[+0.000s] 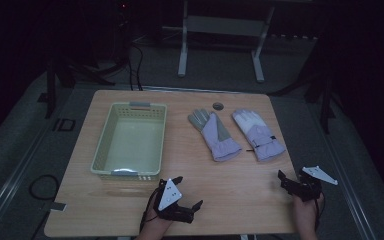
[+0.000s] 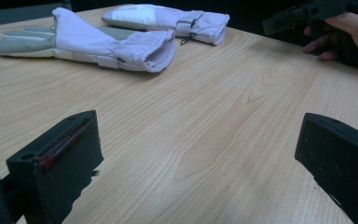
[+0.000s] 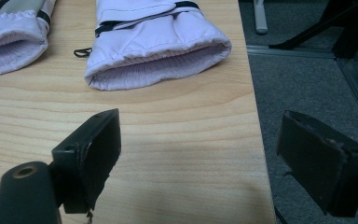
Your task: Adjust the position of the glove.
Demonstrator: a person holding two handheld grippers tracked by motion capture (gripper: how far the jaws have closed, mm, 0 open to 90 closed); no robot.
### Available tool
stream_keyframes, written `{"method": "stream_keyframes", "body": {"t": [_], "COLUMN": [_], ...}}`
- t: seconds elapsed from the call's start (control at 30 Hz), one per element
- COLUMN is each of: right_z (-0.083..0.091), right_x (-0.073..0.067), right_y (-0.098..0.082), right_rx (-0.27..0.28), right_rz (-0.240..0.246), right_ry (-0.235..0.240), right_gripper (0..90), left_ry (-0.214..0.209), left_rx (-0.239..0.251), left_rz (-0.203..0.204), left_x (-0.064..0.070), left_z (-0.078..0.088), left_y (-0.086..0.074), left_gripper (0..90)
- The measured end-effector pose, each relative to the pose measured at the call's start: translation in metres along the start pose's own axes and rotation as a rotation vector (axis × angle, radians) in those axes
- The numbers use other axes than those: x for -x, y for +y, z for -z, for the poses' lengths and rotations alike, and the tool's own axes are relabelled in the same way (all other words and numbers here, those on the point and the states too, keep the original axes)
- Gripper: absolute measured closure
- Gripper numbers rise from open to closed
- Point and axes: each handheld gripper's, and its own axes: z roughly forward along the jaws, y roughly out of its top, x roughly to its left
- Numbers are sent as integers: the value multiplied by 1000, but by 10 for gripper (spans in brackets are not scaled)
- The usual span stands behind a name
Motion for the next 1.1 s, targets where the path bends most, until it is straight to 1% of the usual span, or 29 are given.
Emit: {"method": "stream_keyframes", "body": {"t": [0.03,0.07,0.1,0.2,0.33,0.47,0.57,0.63,0.67,0.73,0.8,0.9,1.0,1.1], "right_z": [0,0,0,0,0,-1,0,2,4,7,10,16,21,27], "right_x": [0,0,0,0,-2,-7,-10,-11,-11,-12,-12,-11,-11,-12], "right_y": [0,0,0,0,0,0,4,11,15,24,35,52,71,89], "right_rx": [0,-2,-2,0,-3,-14,-27,-37,-39,-50,-58,-43,-30,1], "right_rz": [0,0,0,6,27,64,66,46,47,72,84,71,71,71], "right_ry": [0,5,14,13,13,1,19,33,34,29,41,70,66,44], "right_gripper": [139,140,140,139,139,134,130,130,130,129,121,116,115,114], "left_ry": [0,-1,-2,-2,-6,-1,2,3,4,4,4,2,0,-2], "left_rx": [0,-1,-2,-1,3,2,0,-1,-1,-1,0,0,1,0], "left_rz": [0,12,15,15,17,11,9,13,12,8,7,9,5,5], "left_x": [0,-1,-2,-2,-2,-1,-1,-1,-1,-1,-1,-1,-1,-1], "left_z": [0,0,0,0,0,0,0,-1,-1,-1,0,0,0,0], "left_y": [0,0,0,0,0,0,0,0,0,0,0,0,0,0], "left_gripper": [6,6,6,6,6,6,6,6,6,6,6,6,6,6]}}
